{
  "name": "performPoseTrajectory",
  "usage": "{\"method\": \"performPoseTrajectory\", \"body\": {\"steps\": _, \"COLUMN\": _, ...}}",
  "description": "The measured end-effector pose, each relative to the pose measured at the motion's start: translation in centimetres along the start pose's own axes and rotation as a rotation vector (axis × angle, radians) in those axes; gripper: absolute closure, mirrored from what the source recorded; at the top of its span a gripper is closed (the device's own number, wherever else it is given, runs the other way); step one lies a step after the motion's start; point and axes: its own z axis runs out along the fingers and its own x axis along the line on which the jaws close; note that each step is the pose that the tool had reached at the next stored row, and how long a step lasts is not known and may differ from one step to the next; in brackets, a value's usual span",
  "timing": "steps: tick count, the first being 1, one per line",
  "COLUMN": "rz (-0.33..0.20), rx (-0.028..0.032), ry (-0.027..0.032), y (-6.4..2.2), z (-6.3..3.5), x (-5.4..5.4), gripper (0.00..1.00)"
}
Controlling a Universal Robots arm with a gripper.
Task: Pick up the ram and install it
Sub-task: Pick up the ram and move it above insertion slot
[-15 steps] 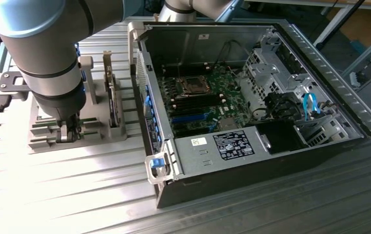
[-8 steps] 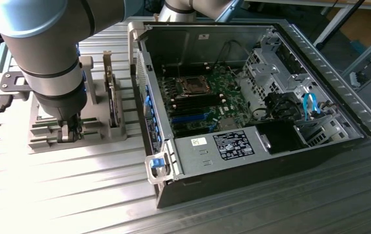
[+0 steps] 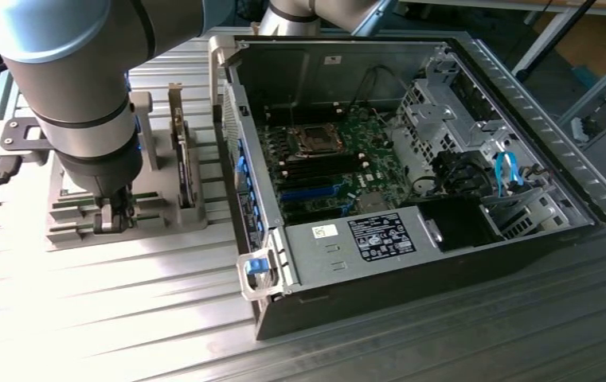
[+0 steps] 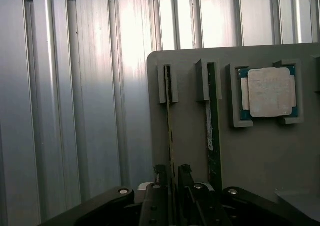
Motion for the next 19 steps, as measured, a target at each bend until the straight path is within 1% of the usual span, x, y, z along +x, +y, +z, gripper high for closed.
{"method": "performPoseTrajectory", "body": {"steps": 10, "rz": 0.000, "rx": 0.0000, "ry": -0.0002, "y": 0.00, "z": 0.00, "x": 0.00, "gripper": 0.76}}
{"method": "performPoseTrajectory", "body": {"steps": 11, "rz": 0.000, "rx": 0.0000, "ry": -0.0002, "y": 0.00, "z": 0.00, "x": 0.00, "gripper": 0.75}}
{"method": "performPoseTrajectory", "body": {"steps": 12, "rz": 0.000, "rx": 0.0000, "ry": -0.0002, "y": 0.00, "z": 0.00, "x": 0.00, "gripper": 0.69}}
{"method": "performPoseTrajectory", "body": {"steps": 13, "rz": 0.000, "rx": 0.0000, "ry": -0.0003, "y": 0.00, "z": 0.00, "x": 0.00, "gripper": 0.69}}
{"method": "performPoseTrajectory", "body": {"steps": 15, "rz": 0.000, "rx": 0.0000, "ry": -0.0003, "y": 0.00, "z": 0.00, "x": 0.00, "gripper": 0.57}}
{"method": "performPoseTrajectory", "body": {"steps": 16, "rz": 0.000, "rx": 0.0000, "ry": -0.0003, "y": 0.00, "z": 0.00, "x": 0.00, "gripper": 0.57}}
{"method": "performPoseTrajectory", "body": {"steps": 17, "rz": 0.000, "rx": 0.0000, "ry": -0.0003, "y": 0.00, "z": 0.00, "x": 0.00, "gripper": 0.51}}
{"method": "performPoseTrajectory", "body": {"steps": 19, "rz": 0.000, "rx": 0.0001, "ry": -0.0004, "y": 0.00, "z": 0.00, "x": 0.00, "gripper": 0.51}}
